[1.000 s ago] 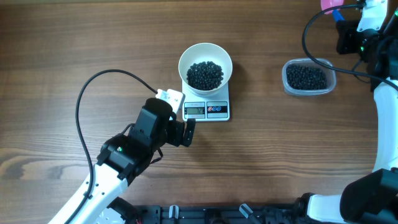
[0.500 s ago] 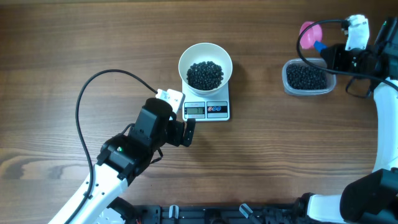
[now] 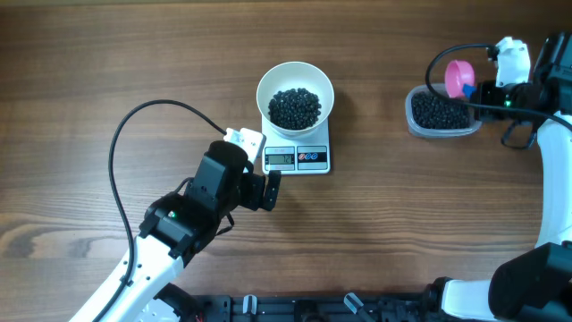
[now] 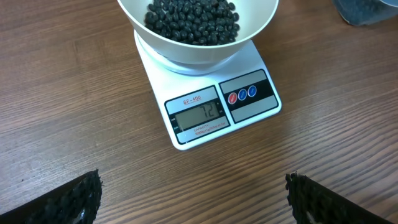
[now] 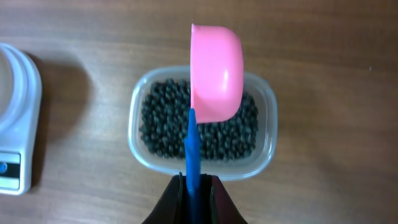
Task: Scoop item into bowl and weigh 150g on scale
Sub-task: 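Push the pink scoop into the black beans with the right gripper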
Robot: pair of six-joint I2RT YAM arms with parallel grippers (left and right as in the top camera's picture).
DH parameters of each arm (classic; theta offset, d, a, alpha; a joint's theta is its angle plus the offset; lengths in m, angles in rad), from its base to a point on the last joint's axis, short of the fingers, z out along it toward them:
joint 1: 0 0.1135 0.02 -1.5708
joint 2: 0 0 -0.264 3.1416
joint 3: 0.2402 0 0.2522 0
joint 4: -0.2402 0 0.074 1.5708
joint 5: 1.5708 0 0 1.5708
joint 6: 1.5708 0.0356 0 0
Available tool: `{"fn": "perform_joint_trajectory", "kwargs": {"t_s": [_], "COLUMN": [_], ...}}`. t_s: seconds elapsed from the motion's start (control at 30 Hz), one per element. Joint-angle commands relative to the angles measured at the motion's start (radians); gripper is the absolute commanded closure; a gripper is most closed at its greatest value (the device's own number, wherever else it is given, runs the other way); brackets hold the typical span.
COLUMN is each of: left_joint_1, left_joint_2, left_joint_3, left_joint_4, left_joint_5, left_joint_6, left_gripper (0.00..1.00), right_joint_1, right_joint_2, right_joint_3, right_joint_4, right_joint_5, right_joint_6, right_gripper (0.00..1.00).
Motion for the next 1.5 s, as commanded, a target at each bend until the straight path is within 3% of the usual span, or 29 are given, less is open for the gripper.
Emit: {"fn": "perform_joint_trajectory", "kwargs": {"t_s": [0.0, 0.9, 1.47], "left_joint_1": [0.005, 0.005, 0.005], "left_joint_2": [0.001, 0.001, 0.001], "left_joint_3": [-0.002, -0.002, -0.002], "left_joint_4": [0.0, 0.0, 0.0], "left_joint_5": [-0.013, -0.013, -0.013], "left_joint_6": [0.019, 0.019, 0.019], "left_gripper": [0.0, 0.0, 0.0], "right_joint_1": [-0.002, 0.007, 0.154], "right_joint_2": [0.008, 0.056, 0.116], "right_joint_3": [0.0, -0.081, -0.094], "right_joint_4": [-0.046, 0.045, 0.041], "right_joint_5": [0.031, 0.138, 0.138], "right_joint_6": [-0.019, -0.016, -0.013], "right_gripper": [0.96, 0.96, 0.96]}}
